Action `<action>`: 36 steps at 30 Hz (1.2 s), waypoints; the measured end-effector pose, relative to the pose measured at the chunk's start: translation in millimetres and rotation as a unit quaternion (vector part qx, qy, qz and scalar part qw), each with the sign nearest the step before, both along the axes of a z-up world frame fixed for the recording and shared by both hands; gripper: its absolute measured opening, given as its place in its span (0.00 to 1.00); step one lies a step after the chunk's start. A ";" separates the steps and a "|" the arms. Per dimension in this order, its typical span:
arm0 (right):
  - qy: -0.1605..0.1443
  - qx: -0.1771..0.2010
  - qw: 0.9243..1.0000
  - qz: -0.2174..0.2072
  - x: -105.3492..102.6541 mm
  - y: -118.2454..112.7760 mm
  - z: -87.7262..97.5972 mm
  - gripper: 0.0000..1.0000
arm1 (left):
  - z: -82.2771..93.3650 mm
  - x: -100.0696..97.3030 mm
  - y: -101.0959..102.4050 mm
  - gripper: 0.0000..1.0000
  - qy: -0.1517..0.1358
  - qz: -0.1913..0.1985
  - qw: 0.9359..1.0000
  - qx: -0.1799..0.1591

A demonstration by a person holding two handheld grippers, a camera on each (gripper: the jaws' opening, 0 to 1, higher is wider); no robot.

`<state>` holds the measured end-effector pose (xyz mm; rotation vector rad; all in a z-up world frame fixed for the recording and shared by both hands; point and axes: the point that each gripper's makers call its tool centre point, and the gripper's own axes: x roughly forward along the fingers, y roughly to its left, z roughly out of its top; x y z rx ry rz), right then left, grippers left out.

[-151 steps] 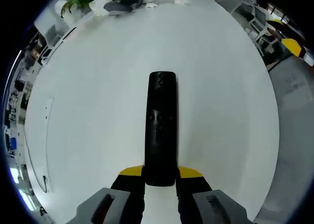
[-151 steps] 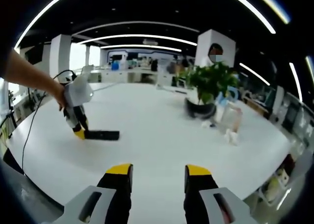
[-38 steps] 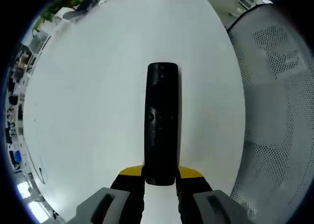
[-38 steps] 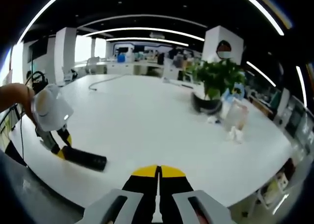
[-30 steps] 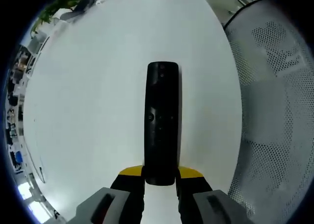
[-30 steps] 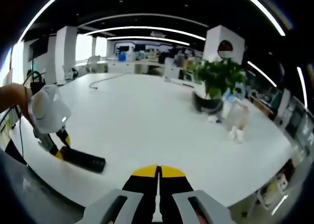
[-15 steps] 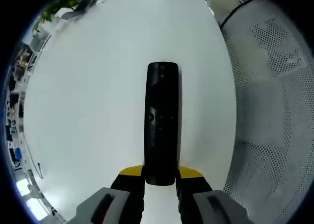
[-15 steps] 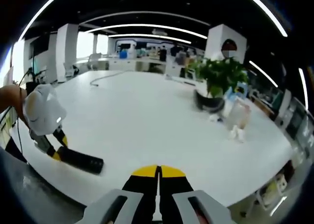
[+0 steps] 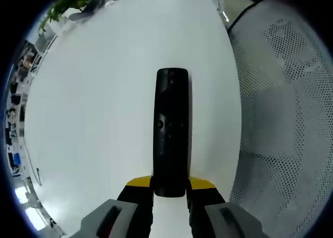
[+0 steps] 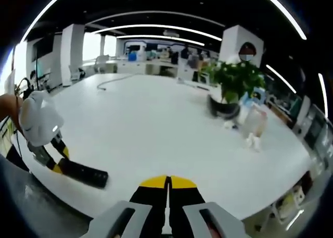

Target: Press the specified remote control buttons in sequence, fully releasing each button before pressing the next.

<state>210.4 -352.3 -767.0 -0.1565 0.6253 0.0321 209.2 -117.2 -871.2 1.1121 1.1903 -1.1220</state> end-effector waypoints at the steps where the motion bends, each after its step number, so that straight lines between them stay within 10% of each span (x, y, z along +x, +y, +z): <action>1: 0.001 0.000 1.000 0.001 0.0 0.3 -0.3 0.00 | 0.0 -0.8 0.0 0.23 0.000 0.001 1.000 -0.001; 27: 0.013 0.020 0.999 0.026 -1.0 16.8 1.9 0.00 | 1.7 -26.8 0.1 0.23 -0.009 0.050 0.996 -0.075; 36: 0.016 0.067 0.995 0.071 13.4 67.0 9.2 0.00 | 3.2 -35.4 -0.9 0.23 -0.022 0.058 0.991 -0.117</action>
